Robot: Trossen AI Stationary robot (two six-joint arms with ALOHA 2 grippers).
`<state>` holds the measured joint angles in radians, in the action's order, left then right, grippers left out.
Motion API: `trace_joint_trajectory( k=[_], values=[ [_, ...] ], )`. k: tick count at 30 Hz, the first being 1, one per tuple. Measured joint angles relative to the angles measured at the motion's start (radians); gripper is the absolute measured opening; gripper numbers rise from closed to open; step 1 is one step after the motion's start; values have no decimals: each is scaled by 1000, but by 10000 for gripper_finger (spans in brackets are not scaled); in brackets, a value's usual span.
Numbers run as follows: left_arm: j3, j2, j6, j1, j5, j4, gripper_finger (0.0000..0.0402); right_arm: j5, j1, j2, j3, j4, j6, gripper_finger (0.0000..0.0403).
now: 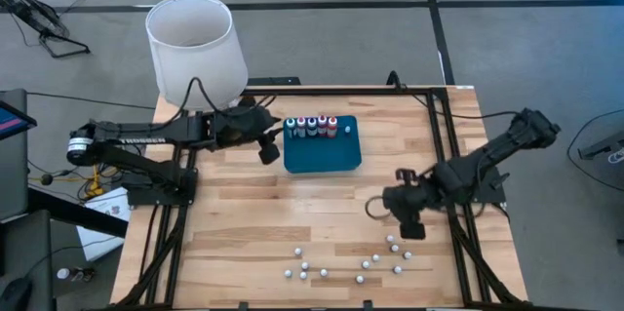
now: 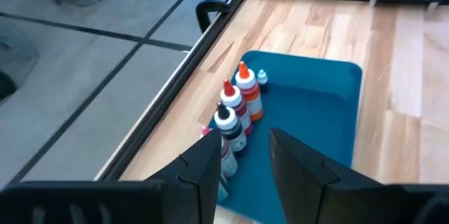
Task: Pick & Place food coloring
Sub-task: Put the small black food coloring bottle into the bin
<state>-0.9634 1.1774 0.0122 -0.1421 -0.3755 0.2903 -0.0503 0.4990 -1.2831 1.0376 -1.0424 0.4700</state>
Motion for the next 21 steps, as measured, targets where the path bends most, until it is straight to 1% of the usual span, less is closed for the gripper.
trace_joint_trajectory(
  k=[4, 7, 11, 13, 16, 21],
  values=[
    [0, 0, 7, -22, 34, -3, 114, -2, 123, 0, -58, 74, 205, 118],
    [0, 0, 9, -36, 59, -4, 114, -32, 225, -2, -82, 118, 350, 118],
    [0, 0, 29, -50, 90, -5, 114, -61, 322, -47, -88, 142, 501, 118],
    [0, 0, 30, -57, 95, -6, 114, -62, 360, -74, -88, 165, 547, 118],
    [0, 0, 30, -67, 111, -12, 114, -55, 400, -128, -88, 221, 566, 118],
    [0, 0, 30, -68, 111, -14, 114, -47, 417, -199, -85, 237, 613, 118]
  ],
)
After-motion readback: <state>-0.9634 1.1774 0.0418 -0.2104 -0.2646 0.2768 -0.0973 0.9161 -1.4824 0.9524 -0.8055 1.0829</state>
